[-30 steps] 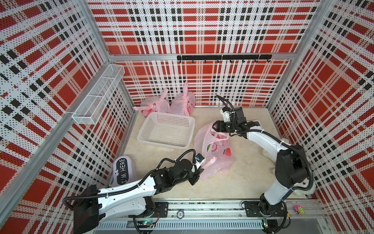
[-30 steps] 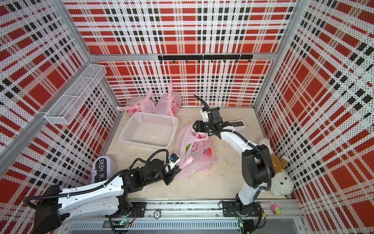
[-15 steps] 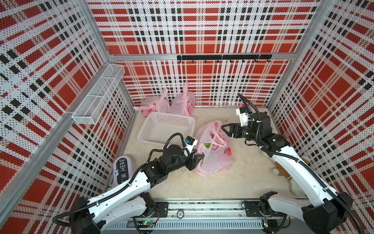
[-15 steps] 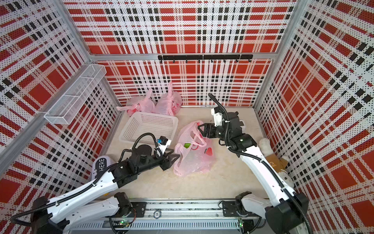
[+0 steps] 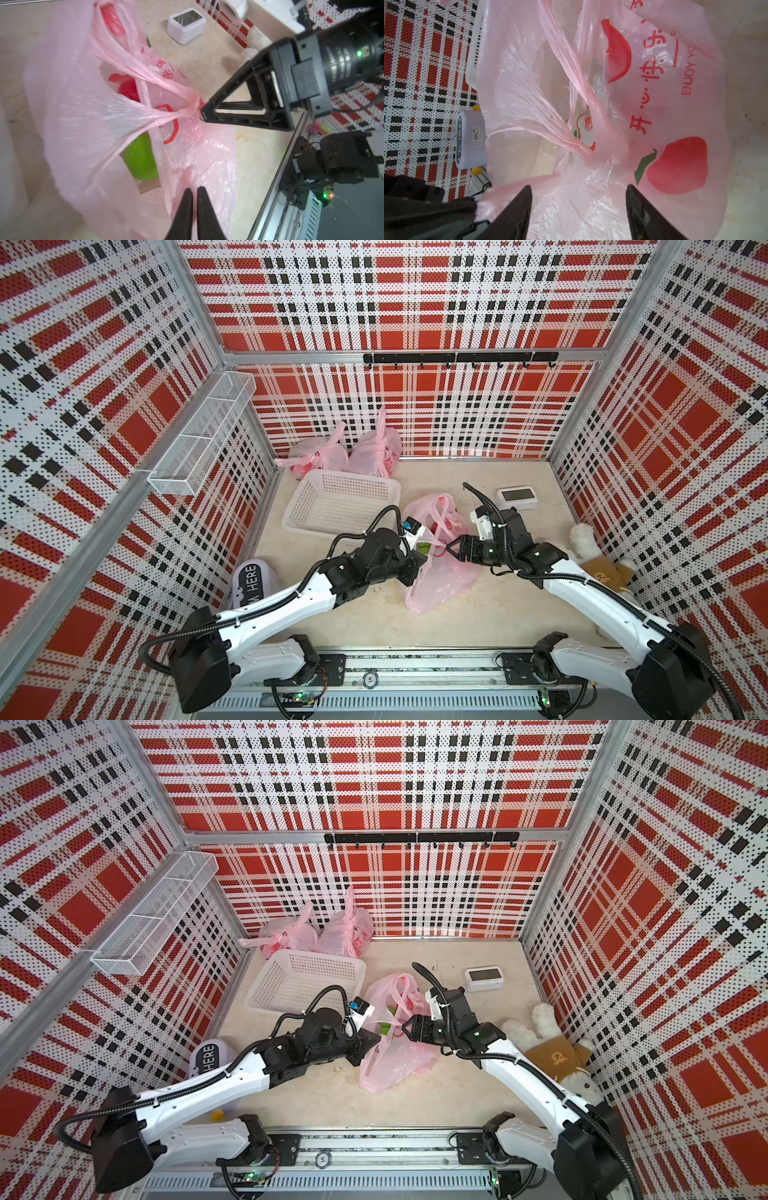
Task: Untie the knot of a plastic bag & take out the apple
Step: Untie the plastic bag at the center of the board.
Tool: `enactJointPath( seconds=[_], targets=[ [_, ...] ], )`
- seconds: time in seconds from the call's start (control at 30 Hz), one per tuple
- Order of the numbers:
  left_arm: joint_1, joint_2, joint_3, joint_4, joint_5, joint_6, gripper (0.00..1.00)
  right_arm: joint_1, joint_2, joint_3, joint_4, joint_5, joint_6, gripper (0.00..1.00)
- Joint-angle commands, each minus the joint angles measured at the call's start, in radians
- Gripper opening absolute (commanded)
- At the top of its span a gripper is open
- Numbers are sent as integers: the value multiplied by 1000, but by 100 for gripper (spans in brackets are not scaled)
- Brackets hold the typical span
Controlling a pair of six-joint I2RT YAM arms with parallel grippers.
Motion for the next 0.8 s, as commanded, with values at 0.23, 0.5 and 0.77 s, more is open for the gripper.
enactJointPath(
  seconds=[0.23,0.5,0.77],
  targets=[
    [-125,95,-182,204,-75,-110,11,154,144,-11,104,287,-3,77],
    [-107,125,-185,229,-49,-151,18,253,221,-30,84,439,-31,73],
    [-25,89,-149,234,19,-197,16,264,213,-115,108,478,-36,34]
  ],
)
